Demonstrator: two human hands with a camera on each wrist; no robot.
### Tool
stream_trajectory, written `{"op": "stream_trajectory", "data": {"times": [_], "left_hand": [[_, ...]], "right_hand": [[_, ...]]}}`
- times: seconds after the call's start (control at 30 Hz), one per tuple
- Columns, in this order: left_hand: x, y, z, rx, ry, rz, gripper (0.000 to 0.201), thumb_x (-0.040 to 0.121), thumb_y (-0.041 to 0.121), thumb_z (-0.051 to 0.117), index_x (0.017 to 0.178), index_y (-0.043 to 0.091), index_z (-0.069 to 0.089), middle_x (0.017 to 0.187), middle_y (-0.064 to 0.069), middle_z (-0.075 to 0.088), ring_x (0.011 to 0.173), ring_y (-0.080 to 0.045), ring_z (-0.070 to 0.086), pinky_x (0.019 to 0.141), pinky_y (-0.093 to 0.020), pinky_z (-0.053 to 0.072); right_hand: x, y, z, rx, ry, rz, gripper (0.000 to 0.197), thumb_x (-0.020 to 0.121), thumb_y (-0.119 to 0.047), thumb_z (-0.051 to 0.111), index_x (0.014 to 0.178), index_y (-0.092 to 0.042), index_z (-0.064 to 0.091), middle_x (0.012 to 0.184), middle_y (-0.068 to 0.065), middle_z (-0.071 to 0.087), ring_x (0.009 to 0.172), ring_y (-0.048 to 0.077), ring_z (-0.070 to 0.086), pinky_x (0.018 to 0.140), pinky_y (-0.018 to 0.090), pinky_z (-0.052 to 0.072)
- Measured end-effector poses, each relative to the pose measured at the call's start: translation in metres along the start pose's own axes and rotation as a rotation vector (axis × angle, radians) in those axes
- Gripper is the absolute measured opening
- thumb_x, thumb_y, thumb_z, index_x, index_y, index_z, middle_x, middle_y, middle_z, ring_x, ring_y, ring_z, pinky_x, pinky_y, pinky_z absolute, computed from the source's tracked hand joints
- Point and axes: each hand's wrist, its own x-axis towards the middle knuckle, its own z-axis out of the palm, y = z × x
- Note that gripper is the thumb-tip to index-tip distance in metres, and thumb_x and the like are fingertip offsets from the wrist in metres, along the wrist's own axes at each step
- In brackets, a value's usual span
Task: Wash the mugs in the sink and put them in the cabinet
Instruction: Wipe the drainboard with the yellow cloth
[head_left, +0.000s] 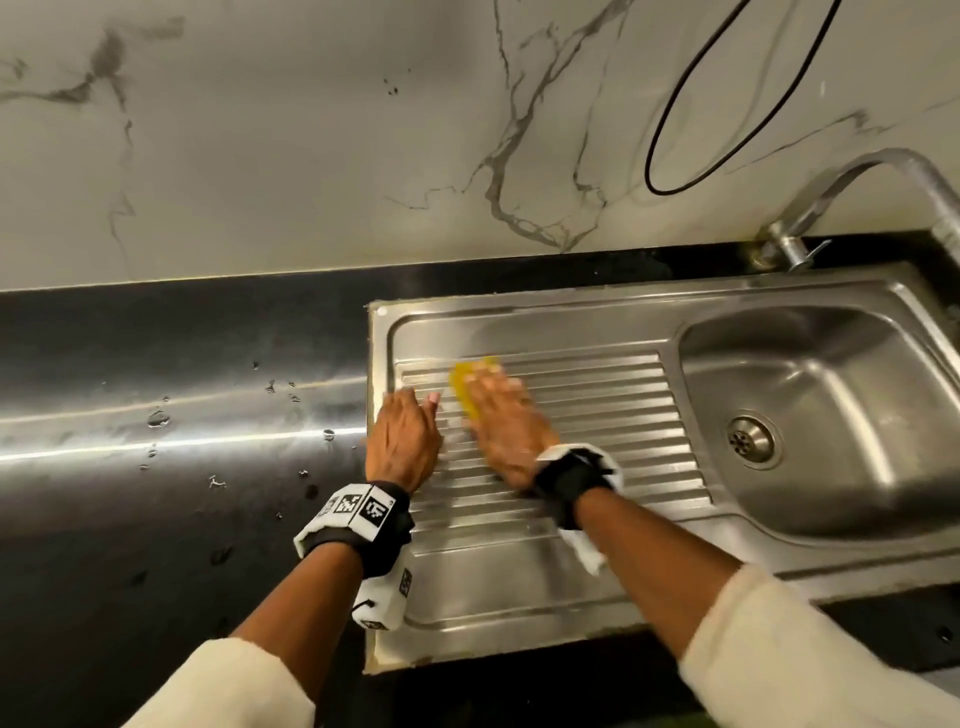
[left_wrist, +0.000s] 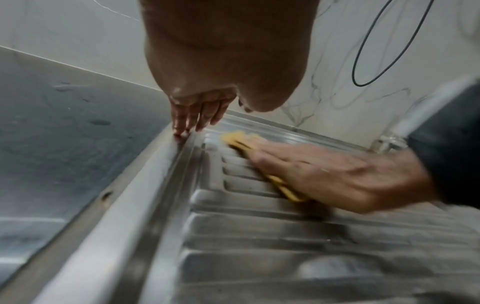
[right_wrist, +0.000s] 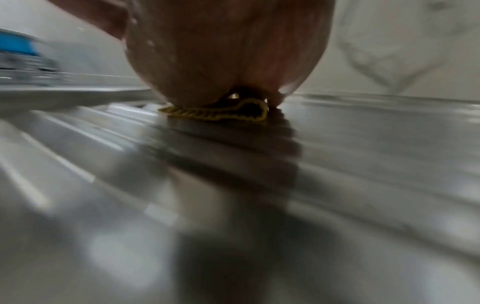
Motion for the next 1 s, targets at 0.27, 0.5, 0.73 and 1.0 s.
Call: {"op": "stream_trajectory", "data": {"times": [0.27, 0.5, 0.73, 1.0], "left_hand": [[-0.023, 0.009, -0.002, -0.145, 0.034, -0.071, 0.057, 0.104, 0.047, 0.024, 0.141, 0.008, 0.043, 0.148, -0.014, 0.045, 0.139, -0.029, 0.038, 0.115, -0.04, 0.03], [-0.016, 0.009, -0.001, -0.118, 0.072, -0.04, 0.058, 0.102, 0.051, 0.018, 0.131, 0.013, 0.051, 0.137, -0.013, 0.055, 0.129, -0.031, 0.049, 0.109, -0.046, 0.037], [-0.029, -0.003, -0.01, -0.179, 0.114, 0.024, 0.06, 0.101, 0.058, 0.014, 0.112, 0.018, 0.057, 0.108, -0.012, 0.067, 0.098, -0.034, 0.063, 0.083, -0.042, 0.048], [-0.037, -0.006, 0.004, -0.109, -0.034, -0.026, 0.072, 0.099, 0.062, 0.01, 0.149, 0.017, 0.038, 0.154, -0.008, 0.039, 0.142, -0.026, 0.036, 0.118, -0.042, 0.027]], "right_hand": [[0.044, -0.072, 0.028, 0.169, 0.121, 0.21, 0.063, 0.095, -0.027, 0.042, 0.149, 0.0, 0.024, 0.154, 0.026, 0.028, 0.142, 0.049, 0.022, 0.114, 0.059, 0.023], [0.026, -0.066, 0.022, 0.196, -0.114, -0.196, 0.075, 0.094, -0.03, 0.042, 0.156, -0.012, 0.004, 0.164, 0.01, 0.001, 0.151, 0.023, -0.004, 0.122, 0.043, 0.011], [-0.005, -0.011, 0.006, 0.074, -0.102, 0.0, 0.071, 0.097, -0.014, 0.037, 0.154, -0.019, -0.005, 0.162, 0.003, -0.011, 0.148, 0.025, -0.014, 0.122, 0.05, 0.001], [0.02, -0.065, 0.022, 0.161, -0.027, -0.051, 0.07, 0.097, -0.027, 0.041, 0.156, -0.013, 0.004, 0.164, 0.008, -0.004, 0.15, 0.027, -0.01, 0.122, 0.045, -0.001]]}}
